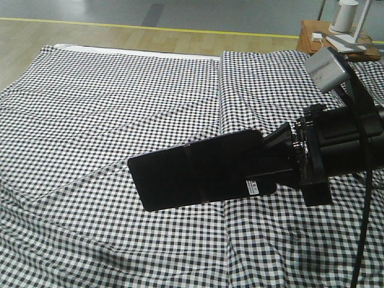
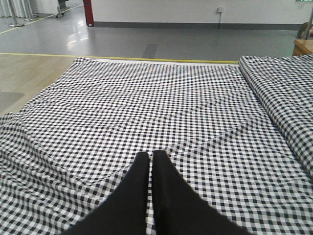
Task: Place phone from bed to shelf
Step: 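Hold the phone in the right gripper while the base turns away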
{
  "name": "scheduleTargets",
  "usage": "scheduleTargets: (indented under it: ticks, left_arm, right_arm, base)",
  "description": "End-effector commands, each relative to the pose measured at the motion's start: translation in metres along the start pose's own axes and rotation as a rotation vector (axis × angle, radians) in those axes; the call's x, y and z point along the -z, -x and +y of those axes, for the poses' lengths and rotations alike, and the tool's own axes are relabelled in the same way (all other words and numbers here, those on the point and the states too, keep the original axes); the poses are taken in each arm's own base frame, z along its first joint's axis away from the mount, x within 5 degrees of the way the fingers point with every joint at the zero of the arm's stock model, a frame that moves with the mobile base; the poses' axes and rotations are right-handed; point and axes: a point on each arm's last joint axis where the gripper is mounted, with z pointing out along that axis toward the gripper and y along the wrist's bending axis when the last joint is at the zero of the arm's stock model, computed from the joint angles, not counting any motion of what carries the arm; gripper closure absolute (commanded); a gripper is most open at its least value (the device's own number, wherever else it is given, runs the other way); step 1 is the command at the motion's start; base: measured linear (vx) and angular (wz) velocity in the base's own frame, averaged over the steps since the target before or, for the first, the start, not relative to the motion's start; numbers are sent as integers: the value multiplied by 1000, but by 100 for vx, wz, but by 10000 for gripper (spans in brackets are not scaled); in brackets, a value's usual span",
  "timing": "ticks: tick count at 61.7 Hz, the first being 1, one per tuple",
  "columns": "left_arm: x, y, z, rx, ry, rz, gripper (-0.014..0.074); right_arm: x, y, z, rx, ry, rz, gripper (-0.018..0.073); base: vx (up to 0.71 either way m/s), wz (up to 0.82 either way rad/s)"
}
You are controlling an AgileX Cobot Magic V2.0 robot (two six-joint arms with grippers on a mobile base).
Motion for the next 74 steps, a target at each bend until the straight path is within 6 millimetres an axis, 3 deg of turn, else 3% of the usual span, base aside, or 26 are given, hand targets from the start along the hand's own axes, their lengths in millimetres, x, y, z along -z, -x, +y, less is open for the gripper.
scheduleTargets:
  ticks: [1, 74]
  left_arm:
    - [0, 6, 0, 12, 3, -74, 596]
    - [0, 6, 0, 12, 3, -74, 596]
  right_arm:
    - [8, 12, 18, 20, 91, -72, 561]
    - [8, 12, 18, 20, 90, -72, 561]
  base:
    - [-3, 13]
    - [-5, 27]
